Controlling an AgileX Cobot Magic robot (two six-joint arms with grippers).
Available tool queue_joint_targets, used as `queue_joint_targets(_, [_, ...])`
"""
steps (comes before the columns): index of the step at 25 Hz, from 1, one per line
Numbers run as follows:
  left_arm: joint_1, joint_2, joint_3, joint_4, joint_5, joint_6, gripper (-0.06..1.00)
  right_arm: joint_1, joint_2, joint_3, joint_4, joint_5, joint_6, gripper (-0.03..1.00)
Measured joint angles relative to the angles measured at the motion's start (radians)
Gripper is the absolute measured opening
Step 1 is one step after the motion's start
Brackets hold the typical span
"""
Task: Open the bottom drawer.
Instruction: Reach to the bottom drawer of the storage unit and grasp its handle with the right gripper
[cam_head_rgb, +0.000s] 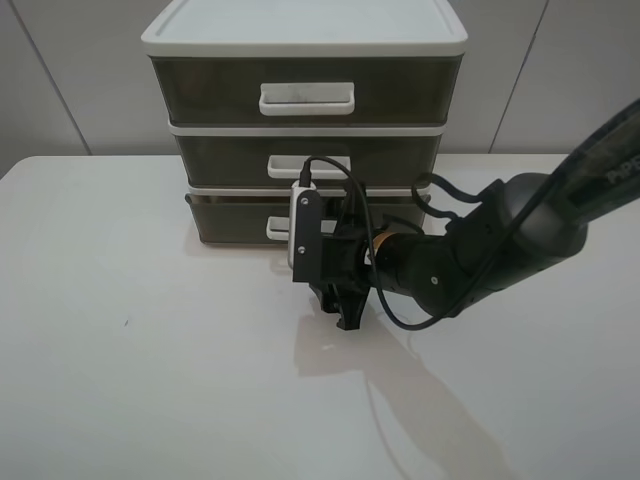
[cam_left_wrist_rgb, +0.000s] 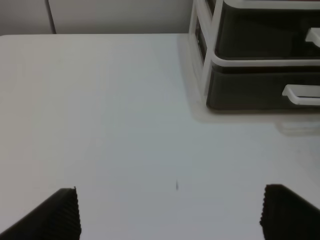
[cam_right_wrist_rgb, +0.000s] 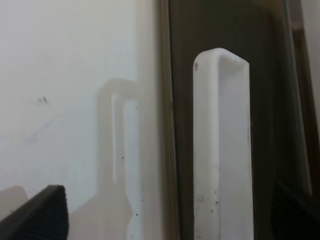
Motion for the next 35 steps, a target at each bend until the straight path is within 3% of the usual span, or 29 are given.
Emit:
queue_joint_targets(26, [0.0, 0.0, 0.0, 0.0, 0.0, 0.0, 0.74, 0.0, 0.069, -0.039, -0.02, -0.059, -0.015, 0.67])
queue_joint_targets(35, [0.0, 0.0, 0.0, 0.0, 0.0, 0.0, 0.74, 0.0, 0.084, -0.04, -0.02, -0.056, -0.015, 0.58])
